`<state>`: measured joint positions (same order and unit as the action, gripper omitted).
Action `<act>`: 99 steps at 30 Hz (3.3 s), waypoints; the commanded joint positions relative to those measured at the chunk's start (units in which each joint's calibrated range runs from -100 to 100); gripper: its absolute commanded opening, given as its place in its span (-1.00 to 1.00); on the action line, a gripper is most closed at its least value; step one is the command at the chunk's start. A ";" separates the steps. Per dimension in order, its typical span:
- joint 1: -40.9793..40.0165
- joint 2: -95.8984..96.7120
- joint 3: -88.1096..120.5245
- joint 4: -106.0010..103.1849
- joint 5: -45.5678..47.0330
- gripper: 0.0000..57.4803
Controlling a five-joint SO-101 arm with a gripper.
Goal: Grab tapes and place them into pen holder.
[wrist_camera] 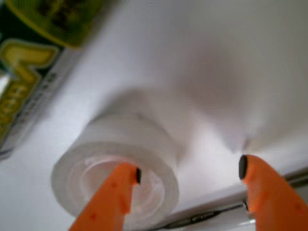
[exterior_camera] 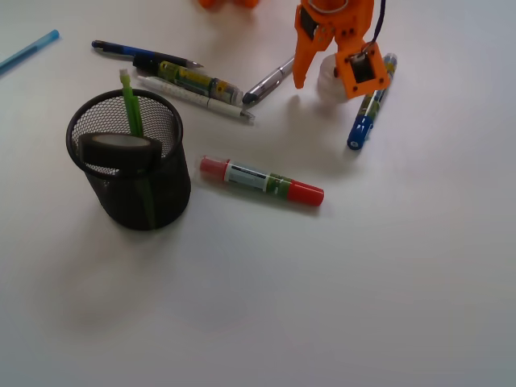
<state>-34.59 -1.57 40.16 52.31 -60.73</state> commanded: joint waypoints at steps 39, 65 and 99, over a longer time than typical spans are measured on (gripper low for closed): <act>10.03 -23.29 1.87 3.33 25.93 -0.99; 36.87 -24.06 -19.78 -12.24 53.72 -0.99; 45.92 -4.93 -17.88 -22.48 52.75 0.08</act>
<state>11.65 -6.10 22.37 29.50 -6.67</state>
